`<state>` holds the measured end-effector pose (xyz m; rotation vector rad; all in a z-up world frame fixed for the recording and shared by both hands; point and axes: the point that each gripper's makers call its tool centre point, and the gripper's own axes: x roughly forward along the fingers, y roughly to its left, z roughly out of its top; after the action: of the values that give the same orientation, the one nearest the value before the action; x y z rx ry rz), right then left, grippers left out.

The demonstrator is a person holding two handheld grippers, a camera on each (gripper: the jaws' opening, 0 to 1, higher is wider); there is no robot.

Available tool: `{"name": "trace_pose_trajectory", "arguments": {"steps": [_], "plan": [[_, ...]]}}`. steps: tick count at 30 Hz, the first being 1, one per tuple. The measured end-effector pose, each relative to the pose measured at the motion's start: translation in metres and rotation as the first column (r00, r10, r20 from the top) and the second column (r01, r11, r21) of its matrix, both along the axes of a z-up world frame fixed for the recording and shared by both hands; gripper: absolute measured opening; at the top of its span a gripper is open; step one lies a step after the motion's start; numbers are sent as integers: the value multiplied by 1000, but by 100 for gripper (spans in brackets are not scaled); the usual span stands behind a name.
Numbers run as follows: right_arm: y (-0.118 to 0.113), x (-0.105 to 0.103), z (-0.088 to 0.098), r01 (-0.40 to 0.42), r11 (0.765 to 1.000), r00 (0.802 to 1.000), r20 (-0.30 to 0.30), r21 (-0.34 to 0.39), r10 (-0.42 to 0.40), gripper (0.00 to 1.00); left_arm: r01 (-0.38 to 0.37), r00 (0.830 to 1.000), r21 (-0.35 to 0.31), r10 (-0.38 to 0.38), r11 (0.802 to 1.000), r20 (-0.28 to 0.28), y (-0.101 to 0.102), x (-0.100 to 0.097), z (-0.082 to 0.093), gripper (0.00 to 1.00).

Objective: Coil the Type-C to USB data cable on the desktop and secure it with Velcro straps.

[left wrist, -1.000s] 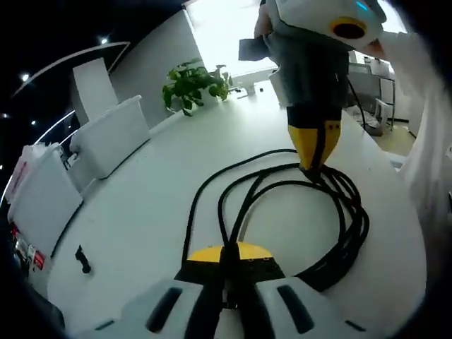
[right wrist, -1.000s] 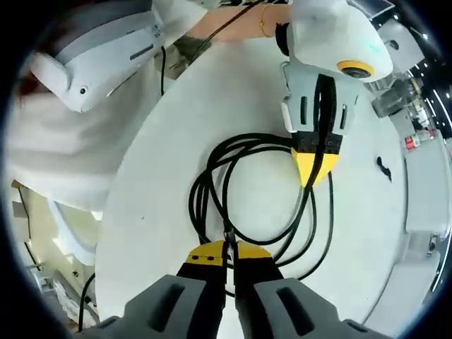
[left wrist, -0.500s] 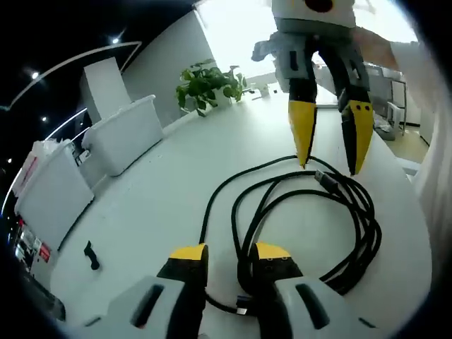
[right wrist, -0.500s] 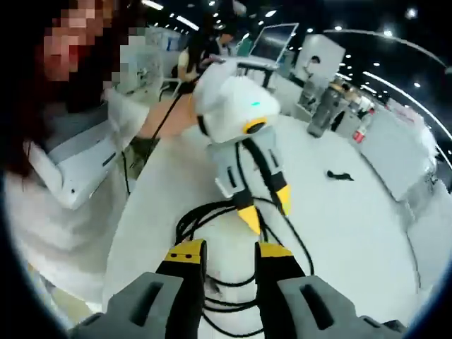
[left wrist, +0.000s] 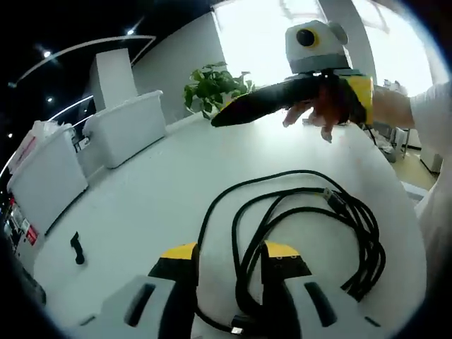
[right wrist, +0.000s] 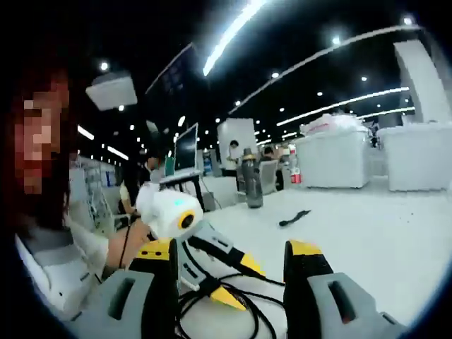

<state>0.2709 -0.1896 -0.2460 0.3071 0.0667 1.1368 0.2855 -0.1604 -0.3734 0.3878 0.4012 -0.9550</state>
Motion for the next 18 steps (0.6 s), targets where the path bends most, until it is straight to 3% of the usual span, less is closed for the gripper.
{"name": "trace_pose_trajectory", "arguments": {"steps": [2, 4, 7, 9, 12, 13, 14, 16, 17, 18], "plan": [[-5, 3, 14, 21, 997, 1000, -2, 72, -21, 35, -22, 999, -28, 20, 999, -38, 0, 3, -2, 34], [-15, 14, 28, 116, 990, 985, 120, 79, -125, 32, -8, 1000, -26, 7, 1000, -28, -2, 3, -3, 30], [-30, 28, 47, 251, 962, 933, 238, 108, -271, 34, -14, 1000, -12, 14, 1000, -13, -10, 6, -3, 29], [-28, 32, 49, 295, 953, 895, 329, 69, -301, 41, -23, 1000, 8, 23, 1000, 14, -14, 7, -2, 28], [-29, 42, 55, 360, 926, 870, 316, 116, -378, 51, 14, 999, 39, -15, 999, 39, -17, -1, 2, 31], [-28, 46, 59, 367, 920, 857, 336, 134, -391, 52, 22, 999, 6, -22, 1000, 35, -19, -3, 6, 35], [-25, 47, 61, 352, 926, 865, 330, 138, -379, 56, 26, 999, 3, -26, 1000, 33, -18, -4, 8, 42], [-24, 52, 68, 331, 932, 878, 314, 149, -362, 64, 27, 997, 41, -29, 999, 70, -9, -2, 13, 43], [-23, 51, 69, 324, 940, 872, 351, 111, -342, 62, 8, 997, 83, -15, 997, 76, -2, 9, 13, 43], [-24, 51, 71, 333, 940, 852, 405, 69, -332, 59, -4, 998, 108, -4, 994, 68, 5, 12, 11, 43]]}}
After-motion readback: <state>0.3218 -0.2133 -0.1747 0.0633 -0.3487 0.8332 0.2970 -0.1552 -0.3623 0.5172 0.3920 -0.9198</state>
